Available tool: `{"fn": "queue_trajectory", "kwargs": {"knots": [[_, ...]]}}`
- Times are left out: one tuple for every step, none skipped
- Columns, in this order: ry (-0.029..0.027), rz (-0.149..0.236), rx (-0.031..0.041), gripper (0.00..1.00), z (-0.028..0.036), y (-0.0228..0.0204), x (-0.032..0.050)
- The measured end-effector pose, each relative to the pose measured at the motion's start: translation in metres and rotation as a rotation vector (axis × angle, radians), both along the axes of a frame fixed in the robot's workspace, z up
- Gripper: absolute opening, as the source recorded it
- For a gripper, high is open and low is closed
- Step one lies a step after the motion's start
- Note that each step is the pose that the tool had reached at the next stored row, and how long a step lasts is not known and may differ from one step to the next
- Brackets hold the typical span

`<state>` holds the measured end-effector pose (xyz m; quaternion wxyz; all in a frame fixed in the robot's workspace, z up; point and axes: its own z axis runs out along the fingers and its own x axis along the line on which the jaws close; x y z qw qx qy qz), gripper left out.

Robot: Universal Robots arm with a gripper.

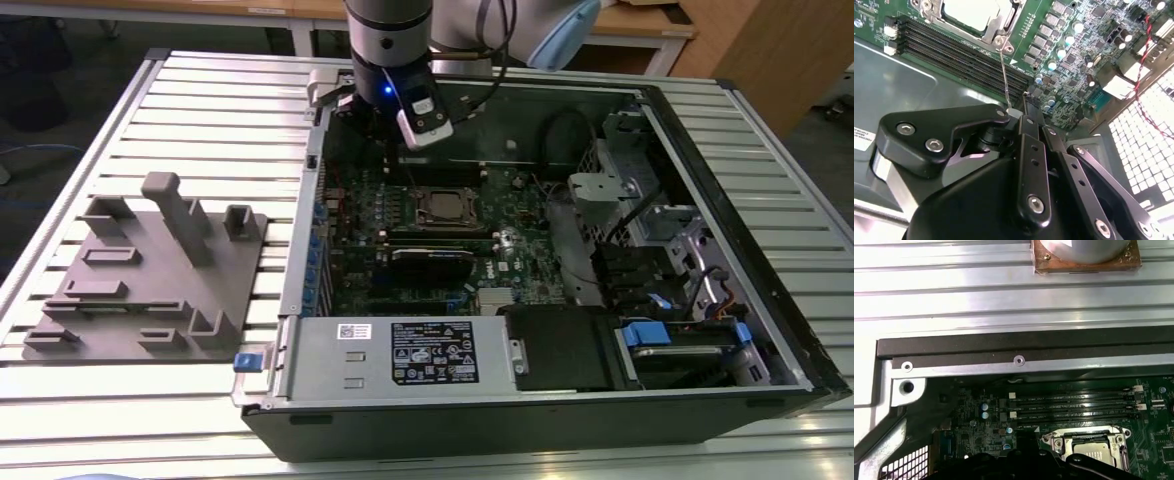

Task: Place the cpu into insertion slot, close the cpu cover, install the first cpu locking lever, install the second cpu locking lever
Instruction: 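Install the first cpu locking lever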

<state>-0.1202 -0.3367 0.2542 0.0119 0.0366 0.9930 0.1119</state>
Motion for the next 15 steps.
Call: {"fn": "queue_trajectory", "kwargs": {"knots": [[0.0, 0.0, 0.0001, 0.11, 0.0, 0.0, 0.0], [0.0, 0.0, 0.0002, 0.11, 0.0, 0.0, 0.0], [0.0001, 0.0, 0.0001, 0.11, 0.0, 0.0, 0.0002], [0.0001, 0.0, 0.0001, 0.11, 0.0, -0.0001, 0.0006], [0.0, 0.0, 0.0001, 0.11, 0.0, 0.0, 0.0014], [0.0001, 0.0, -0.0002, 0.11, 0.0, 0.0, 0.0025], [0.0001, 0.0, -0.0006, 0.11, 0.0, 0.0, 0.0036], [0.0001, 0.0, -0.001, 0.11, 0.0, 0.0, 0.0048], [0.0001, 0.0, -0.0015, 0.11, 0.0, 0.0, 0.0063], [0.0, 0.0, -0.0022, 0.11, 0.0, 0.0, 0.0079], [0.0001, 0.0, -0.0029, 0.11, 0.0, 0.0, 0.0095], [0.0001, 0.0, -0.0039, 0.11, 0.0, 0.0, 0.0112], [0.0, 0.0, -0.0049, 0.11, 0.0, 0.0, 0.0129], [0.0001, 0.0, -0.006, 0.11, 0.0, 0.0, 0.0146], [0.0001, 0.0, -0.0071, 0.11, 0.0, 0.0, 0.0164]]}}
